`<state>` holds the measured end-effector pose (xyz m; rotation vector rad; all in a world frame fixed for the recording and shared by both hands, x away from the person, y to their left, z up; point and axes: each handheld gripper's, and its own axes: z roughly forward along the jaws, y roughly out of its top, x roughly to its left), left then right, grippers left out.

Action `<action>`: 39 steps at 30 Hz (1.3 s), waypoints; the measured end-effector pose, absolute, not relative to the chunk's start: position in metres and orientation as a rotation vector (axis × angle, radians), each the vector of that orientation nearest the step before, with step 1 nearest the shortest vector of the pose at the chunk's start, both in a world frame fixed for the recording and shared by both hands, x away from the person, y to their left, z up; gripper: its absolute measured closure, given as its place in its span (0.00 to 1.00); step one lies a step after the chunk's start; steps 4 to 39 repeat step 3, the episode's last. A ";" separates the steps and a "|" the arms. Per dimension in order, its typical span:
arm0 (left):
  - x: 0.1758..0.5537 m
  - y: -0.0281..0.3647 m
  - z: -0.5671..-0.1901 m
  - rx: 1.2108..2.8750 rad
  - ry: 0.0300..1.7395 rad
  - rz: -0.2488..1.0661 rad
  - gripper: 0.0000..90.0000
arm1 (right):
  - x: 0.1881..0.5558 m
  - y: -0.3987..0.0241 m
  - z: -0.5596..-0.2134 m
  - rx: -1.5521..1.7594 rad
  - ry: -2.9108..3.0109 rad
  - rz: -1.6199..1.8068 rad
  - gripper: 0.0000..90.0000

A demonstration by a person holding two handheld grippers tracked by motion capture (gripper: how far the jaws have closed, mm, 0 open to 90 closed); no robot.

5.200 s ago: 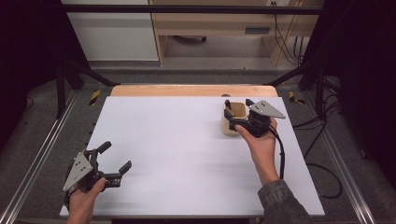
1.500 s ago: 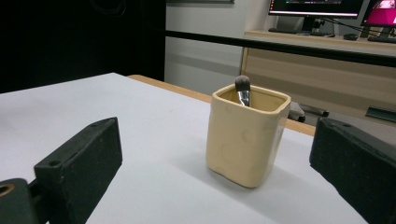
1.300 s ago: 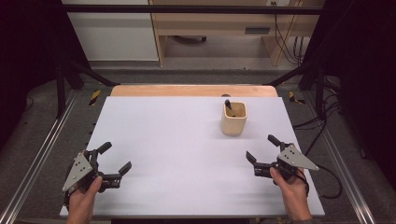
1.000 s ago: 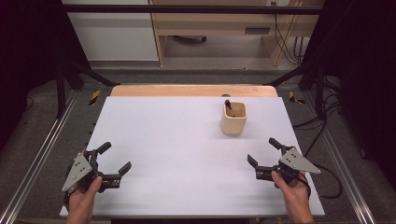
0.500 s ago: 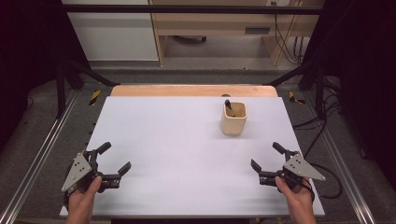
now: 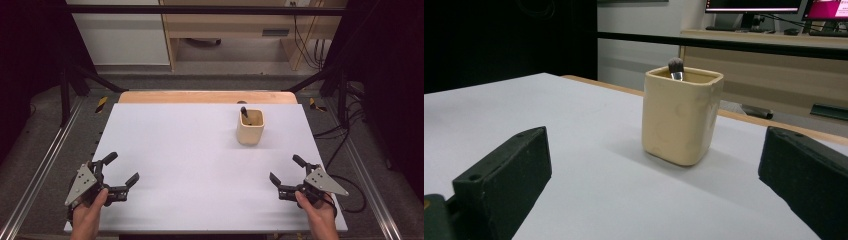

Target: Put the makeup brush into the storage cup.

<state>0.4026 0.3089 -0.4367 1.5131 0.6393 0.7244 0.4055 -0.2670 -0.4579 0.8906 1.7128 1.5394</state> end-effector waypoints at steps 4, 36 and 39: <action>0.402 0.309 -0.436 1.513 0.637 0.723 0.00 | 0.407 -0.269 -0.459 0.906 1.707 1.545 0.01; 0.402 0.309 -0.436 1.513 0.637 0.723 0.00 | 0.407 -0.269 -0.459 0.906 1.707 1.545 0.01; 0.402 0.309 -0.436 1.513 0.637 0.723 0.00 | 0.407 -0.269 -0.459 0.906 1.707 1.545 0.01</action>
